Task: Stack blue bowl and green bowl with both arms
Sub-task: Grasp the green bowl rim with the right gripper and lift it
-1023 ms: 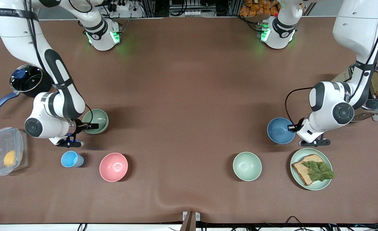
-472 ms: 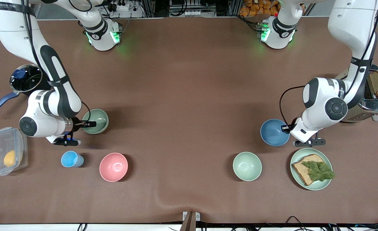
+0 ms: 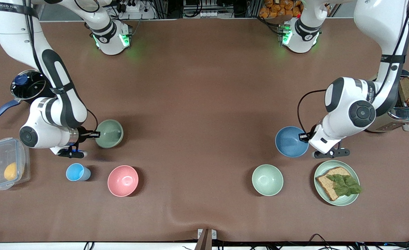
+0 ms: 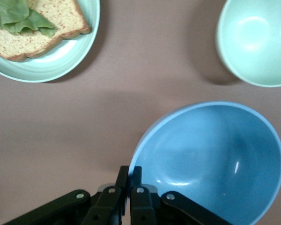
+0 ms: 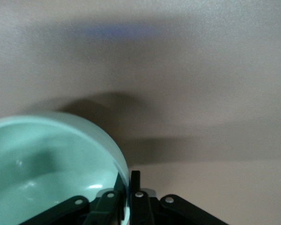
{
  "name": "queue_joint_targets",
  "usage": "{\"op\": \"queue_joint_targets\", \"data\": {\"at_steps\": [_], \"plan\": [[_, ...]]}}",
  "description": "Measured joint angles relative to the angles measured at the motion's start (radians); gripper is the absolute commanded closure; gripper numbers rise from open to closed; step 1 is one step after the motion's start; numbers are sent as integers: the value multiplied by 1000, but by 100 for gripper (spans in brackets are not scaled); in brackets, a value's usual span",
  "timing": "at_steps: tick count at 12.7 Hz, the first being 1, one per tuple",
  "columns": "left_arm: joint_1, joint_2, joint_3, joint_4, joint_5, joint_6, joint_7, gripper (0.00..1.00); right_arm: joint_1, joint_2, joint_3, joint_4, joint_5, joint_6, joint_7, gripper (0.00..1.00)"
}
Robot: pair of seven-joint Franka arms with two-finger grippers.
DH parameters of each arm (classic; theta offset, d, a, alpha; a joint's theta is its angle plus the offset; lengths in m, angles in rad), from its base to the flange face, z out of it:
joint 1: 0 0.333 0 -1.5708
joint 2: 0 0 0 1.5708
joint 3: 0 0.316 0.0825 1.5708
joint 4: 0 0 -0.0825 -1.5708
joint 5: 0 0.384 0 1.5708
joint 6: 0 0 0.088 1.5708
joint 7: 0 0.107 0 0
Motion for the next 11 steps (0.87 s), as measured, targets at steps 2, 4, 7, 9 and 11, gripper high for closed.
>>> {"op": "queue_joint_targets", "data": {"at_steps": [2,4,7,9,11], "plan": [[-1,0,-30,38,0,-41,-45,100,0,-13,0,0,0,-6,1,100],[-4,0,-47,53,0,-54,-79,100,1,-22,1,8,21,-34,1,100],[-10,0,-50,55,0,-55,-87,100,3,-40,6,80,51,-146,22,100],[-10,1,-50,55,0,-59,-96,100,12,-45,18,122,54,-178,77,100],[-10,2,-50,55,0,-61,-98,100,35,-45,44,139,55,-178,166,100]]}}
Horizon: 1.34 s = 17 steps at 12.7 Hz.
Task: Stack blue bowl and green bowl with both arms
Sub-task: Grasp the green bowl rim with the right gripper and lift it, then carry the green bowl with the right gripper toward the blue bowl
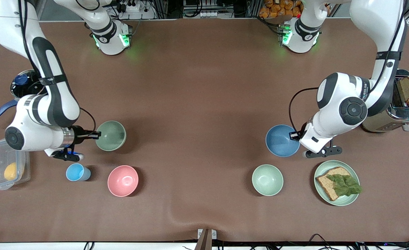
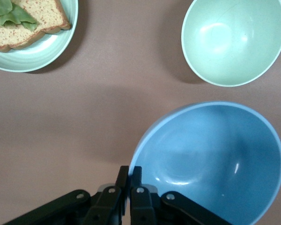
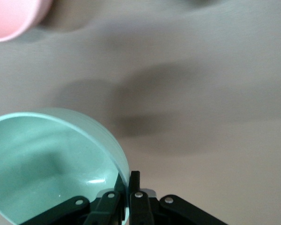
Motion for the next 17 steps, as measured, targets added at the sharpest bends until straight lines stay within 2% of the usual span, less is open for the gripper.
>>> {"op": "queue_joint_targets", "data": {"at_steps": [5,8,12,17], "plan": [[-1,2,0,0,0,-1,0,100,75,10,93,68,1,23,312,100],[-3,3,0,0,0,-1,0,100,152,46,133,148,2,42,526,100],[-12,3,0,0,0,-1,-17,100,289,150,145,299,2,80,799,100],[-29,5,-1,0,0,-1,-58,100,432,205,146,335,2,244,964,100]]}}
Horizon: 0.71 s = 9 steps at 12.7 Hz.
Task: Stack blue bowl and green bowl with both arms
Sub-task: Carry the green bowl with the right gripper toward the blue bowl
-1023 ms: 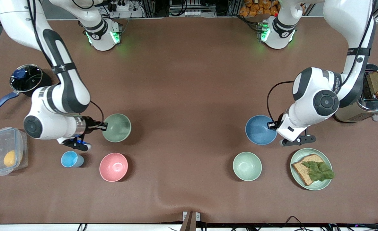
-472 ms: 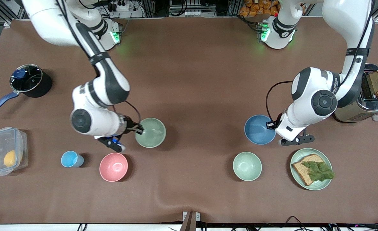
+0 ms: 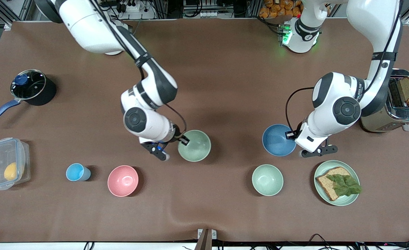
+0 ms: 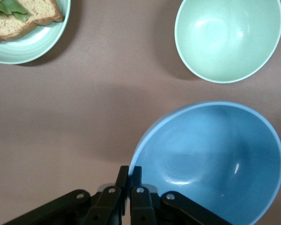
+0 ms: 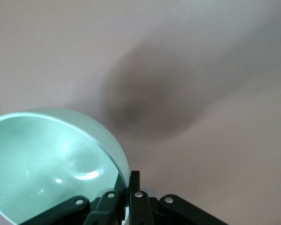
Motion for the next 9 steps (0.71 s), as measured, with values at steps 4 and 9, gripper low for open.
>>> {"op": "queue_joint_targets", "data": {"at_steps": [4,9], "plan": [[-31,3,0,0,0,0,-66,100,82,46,-2,0,0,115,92,100],[-56,4,-1,2,0,0,-120,100,114,171,-3,5,0,268,175,100]]}}
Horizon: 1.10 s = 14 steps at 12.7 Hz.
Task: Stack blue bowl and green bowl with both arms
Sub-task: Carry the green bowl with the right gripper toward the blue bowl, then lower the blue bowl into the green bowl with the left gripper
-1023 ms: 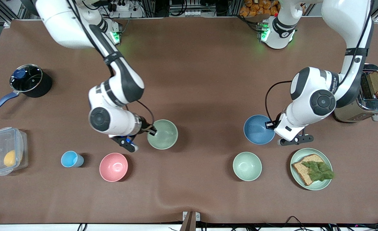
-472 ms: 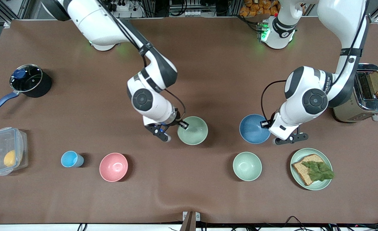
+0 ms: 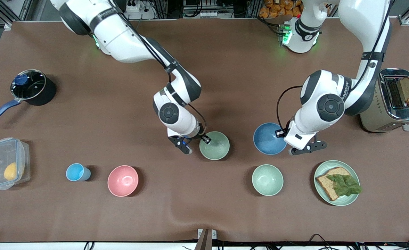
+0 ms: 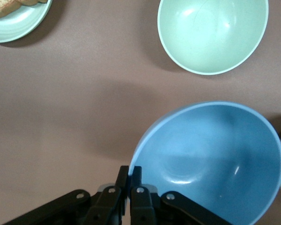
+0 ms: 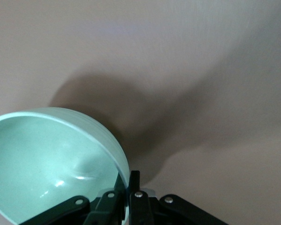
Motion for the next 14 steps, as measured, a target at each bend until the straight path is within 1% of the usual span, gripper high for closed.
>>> {"op": "queue_joint_targets", "data": {"at_steps": [3,4,5,6,7,10,12,14], "plan": [[-30,2,-1,11,0,0,-62,100,14,7,1,31,0,0,55,100],[-43,4,-1,17,0,0,-87,100,17,11,1,36,0,0,63,93],[-55,8,-1,23,0,0,-108,100,23,15,1,40,0,0,67,58],[-65,13,-1,31,0,0,-123,100,27,20,1,43,0,0,68,4],[-72,18,-1,38,0,0,-132,100,28,24,1,45,0,0,70,0],[-81,29,-1,51,0,0,-154,100,18,20,-1,79,4,-5,110,0],[-83,30,-1,54,-3,0,-173,100,-1,0,-4,99,10,-68,161,0],[-92,35,-3,60,-18,2,-198,100,-53,-35,-4,106,17,-137,197,0]]}}
